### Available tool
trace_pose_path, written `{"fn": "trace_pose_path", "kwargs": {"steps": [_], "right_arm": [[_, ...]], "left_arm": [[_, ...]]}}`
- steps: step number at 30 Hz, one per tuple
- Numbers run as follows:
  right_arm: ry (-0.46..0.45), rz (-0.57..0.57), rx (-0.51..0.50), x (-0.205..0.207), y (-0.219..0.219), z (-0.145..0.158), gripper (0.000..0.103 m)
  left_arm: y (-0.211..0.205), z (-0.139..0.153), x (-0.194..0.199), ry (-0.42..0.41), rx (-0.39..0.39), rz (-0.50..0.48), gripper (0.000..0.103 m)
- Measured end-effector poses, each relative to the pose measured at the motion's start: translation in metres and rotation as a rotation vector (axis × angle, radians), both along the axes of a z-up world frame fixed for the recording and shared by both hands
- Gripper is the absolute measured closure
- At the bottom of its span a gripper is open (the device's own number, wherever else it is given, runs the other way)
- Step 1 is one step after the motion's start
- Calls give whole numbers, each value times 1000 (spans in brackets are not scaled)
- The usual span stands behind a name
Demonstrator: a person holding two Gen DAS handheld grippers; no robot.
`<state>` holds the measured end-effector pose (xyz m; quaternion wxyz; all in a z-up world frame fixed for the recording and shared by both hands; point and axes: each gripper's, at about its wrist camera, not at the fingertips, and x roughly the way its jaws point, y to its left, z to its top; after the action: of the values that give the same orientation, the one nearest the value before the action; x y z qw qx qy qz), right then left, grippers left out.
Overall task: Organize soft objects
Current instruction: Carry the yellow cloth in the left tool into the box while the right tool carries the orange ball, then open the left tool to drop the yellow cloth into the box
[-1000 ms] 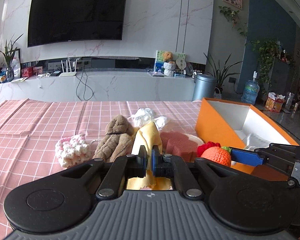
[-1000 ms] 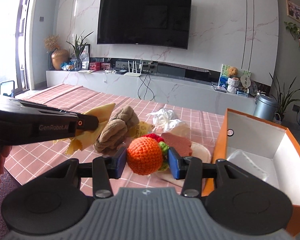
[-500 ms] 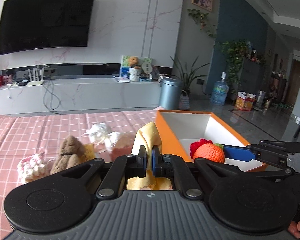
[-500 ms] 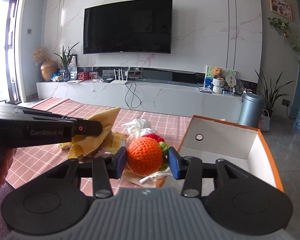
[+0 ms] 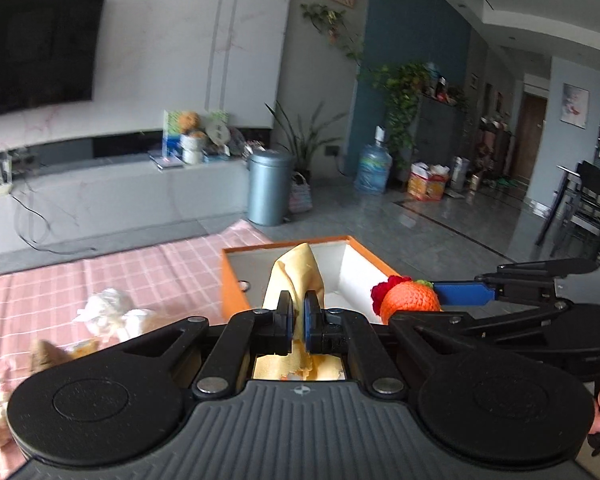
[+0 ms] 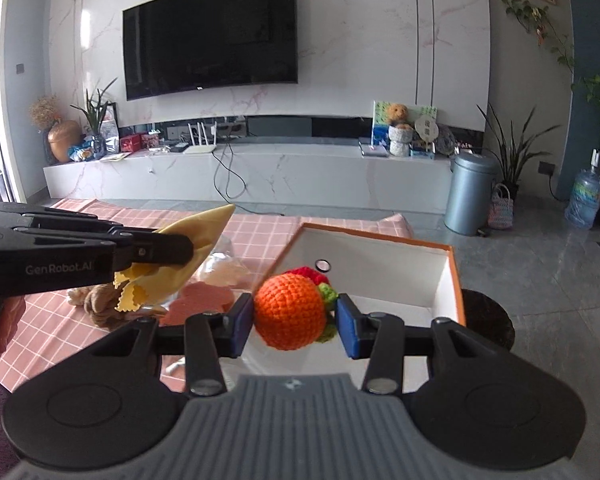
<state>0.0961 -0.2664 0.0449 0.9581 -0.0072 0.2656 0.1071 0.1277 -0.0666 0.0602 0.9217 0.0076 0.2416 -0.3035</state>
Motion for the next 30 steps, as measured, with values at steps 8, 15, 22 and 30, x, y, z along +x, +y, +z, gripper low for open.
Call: {"fn": "trace_pose_path", "kwargs": {"steps": [8,15,22,30], "right_arm": [[157,7,-10,46,-30,-13,59],[340,56,-53,89,-39,-48,59],[425,107,-106,109,-42,-72,59],[490,153,-127,120,-40,-85,58]], "left_arm": [[-40,-13,45,93,99,-117,98],[-76,-41,65,175,280,-220,97],[-98,-65,80,259,455,-319,97],[-105,-84,83,341,564,-390,92]]}}
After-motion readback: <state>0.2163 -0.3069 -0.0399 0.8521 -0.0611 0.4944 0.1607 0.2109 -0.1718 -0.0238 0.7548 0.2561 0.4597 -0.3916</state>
